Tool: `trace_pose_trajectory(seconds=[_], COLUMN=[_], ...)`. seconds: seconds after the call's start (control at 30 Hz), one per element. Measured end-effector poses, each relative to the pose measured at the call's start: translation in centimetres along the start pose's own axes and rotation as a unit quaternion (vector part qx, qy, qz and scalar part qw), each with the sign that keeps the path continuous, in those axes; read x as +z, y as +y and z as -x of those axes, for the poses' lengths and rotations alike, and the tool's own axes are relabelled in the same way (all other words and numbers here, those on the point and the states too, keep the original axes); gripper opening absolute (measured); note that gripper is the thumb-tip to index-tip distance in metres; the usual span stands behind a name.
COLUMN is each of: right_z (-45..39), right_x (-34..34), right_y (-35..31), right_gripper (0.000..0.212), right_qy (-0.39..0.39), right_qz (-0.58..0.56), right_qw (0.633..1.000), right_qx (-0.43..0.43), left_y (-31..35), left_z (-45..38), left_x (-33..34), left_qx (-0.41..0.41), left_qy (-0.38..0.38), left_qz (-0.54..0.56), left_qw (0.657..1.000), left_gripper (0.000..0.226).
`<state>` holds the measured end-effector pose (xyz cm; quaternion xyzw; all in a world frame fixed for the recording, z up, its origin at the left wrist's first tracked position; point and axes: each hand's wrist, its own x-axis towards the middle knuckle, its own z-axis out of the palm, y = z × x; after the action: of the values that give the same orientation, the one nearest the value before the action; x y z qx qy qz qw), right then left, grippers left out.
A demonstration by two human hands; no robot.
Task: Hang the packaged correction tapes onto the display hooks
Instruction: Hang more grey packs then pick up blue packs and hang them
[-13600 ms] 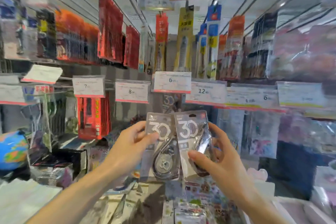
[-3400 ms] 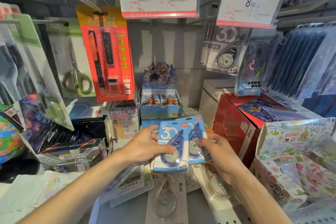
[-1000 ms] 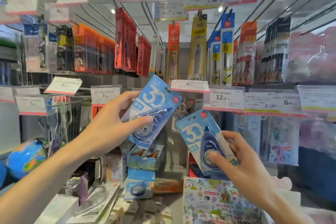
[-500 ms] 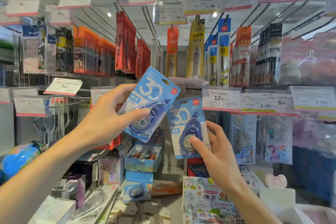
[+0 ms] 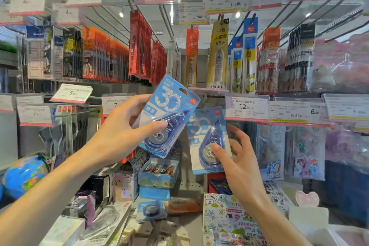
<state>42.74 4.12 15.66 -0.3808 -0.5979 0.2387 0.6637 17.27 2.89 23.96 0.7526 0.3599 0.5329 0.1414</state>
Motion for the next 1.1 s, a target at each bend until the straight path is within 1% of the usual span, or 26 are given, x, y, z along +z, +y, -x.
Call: trace_pose_trajectory(seconds=[0.13,0.23,0.33,0.47,0.63,0.83,0.9,0.97,1.03,1.07,1.1], right_z=[-0.5,-1.3,-2.4,-4.7,-8.0,-10.0,-10.2,-9.8,-8.7,-7.9,-7.2], right_x=[0.3,0.4,0.7,1.2,2.4,2.4,2.0,1.3,0.3,-0.2,-0.7], right_y=[0.6,1.5,2.8,4.3,6.3,7.3,7.1,6.3,5.3,4.8,4.3], right_gripper=[0.053,0.055,0.061,0.062,0.061,0.060,0.057,0.050,0.030,0.023,0.020], right_qy=[0.011,0.014,0.027,0.042,0.039,0.029,0.013,-0.008,-0.025,-0.025,-0.022], right_qz=[0.069,0.105,0.148,0.173,0.201,0.263,0.265,0.235,0.208,0.206,0.217], right_qw=[0.997,0.994,0.988,0.984,0.978,0.963,0.962,0.969,0.975,0.976,0.975], right_qx=[-0.028,-0.028,-0.022,-0.005,0.041,0.046,0.057,0.073,0.078,0.069,0.052], left_y=[-0.8,-2.1,-3.3,-4.4,-5.4,-5.4,-5.4,-5.3,-5.3,-5.3,-5.3], left_z=[0.3,0.5,0.6,0.7,0.7,0.7,0.9,1.1,1.5,1.7,1.9], left_x=[0.3,1.0,1.9,3.2,4.1,4.5,4.5,4.8,5.2,5.5,5.8], left_qx=[-0.018,-0.037,-0.052,-0.065,-0.065,-0.057,-0.056,-0.056,-0.061,-0.063,-0.064], left_qy=[0.005,0.020,0.048,0.080,0.082,0.093,0.097,0.095,0.088,0.084,0.081], left_qz=[0.008,0.011,0.019,0.032,0.035,0.044,0.049,0.060,0.078,0.088,0.097], left_qw=[1.000,0.999,0.997,0.994,0.994,0.993,0.992,0.992,0.991,0.991,0.990], left_gripper=[0.062,0.055,0.050,0.046,0.042,0.038,0.037,0.034,0.033,0.033,0.033])
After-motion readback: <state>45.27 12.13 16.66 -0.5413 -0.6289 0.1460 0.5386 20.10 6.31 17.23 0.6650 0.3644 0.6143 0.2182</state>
